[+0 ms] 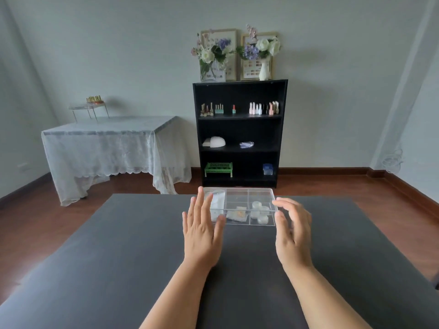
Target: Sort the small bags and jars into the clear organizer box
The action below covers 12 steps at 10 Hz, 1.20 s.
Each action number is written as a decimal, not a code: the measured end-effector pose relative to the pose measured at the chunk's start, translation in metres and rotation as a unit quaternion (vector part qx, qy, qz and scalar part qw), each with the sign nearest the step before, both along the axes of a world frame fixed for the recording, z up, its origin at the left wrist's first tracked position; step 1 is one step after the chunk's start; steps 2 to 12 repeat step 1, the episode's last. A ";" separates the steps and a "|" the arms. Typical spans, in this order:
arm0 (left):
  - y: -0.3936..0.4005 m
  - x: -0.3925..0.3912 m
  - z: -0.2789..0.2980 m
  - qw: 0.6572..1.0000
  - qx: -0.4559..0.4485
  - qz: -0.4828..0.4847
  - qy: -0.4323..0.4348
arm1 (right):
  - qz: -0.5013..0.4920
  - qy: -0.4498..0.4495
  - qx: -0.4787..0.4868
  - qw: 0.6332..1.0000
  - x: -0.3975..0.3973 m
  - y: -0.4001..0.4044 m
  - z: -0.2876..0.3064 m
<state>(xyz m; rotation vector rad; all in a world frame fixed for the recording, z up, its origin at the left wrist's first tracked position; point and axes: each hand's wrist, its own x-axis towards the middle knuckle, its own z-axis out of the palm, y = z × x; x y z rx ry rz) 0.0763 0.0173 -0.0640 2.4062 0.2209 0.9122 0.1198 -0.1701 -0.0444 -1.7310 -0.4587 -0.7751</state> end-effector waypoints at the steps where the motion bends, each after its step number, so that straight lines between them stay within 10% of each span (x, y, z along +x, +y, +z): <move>1: -0.004 -0.020 -0.005 0.994 -0.051 -0.058 0.074 | 0.077 -0.014 0.194 0.978 -0.045 -0.003 0.037; 12: -0.004 -0.020 -0.005 0.994 -0.051 -0.058 0.074 | 0.077 -0.014 0.194 0.978 -0.045 -0.003 0.037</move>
